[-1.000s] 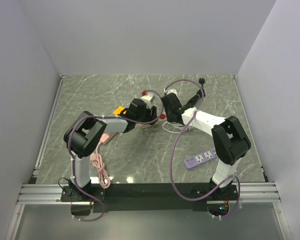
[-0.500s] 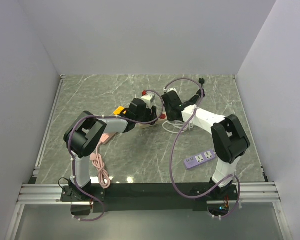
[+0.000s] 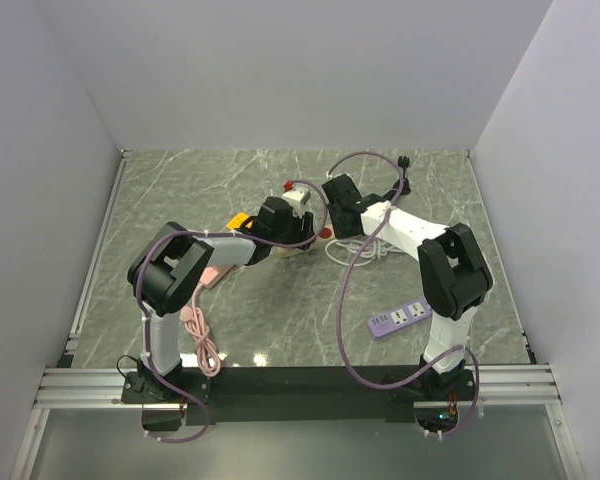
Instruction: Insert the plug
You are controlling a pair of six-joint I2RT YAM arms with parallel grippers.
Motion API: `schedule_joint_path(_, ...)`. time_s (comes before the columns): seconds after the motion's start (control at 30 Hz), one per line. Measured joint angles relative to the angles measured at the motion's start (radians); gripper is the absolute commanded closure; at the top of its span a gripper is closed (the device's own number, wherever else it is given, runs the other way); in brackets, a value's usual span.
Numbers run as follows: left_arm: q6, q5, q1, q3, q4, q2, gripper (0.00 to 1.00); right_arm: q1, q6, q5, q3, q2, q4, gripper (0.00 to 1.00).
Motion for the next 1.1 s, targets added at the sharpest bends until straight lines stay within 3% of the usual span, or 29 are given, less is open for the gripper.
schedule_joint_path(1.1,0.004,0.017,0.005,0.002,0.0,0.002,0.41,-0.025,-0.007,-0.066,0.094,0.071,-0.083,1.0)
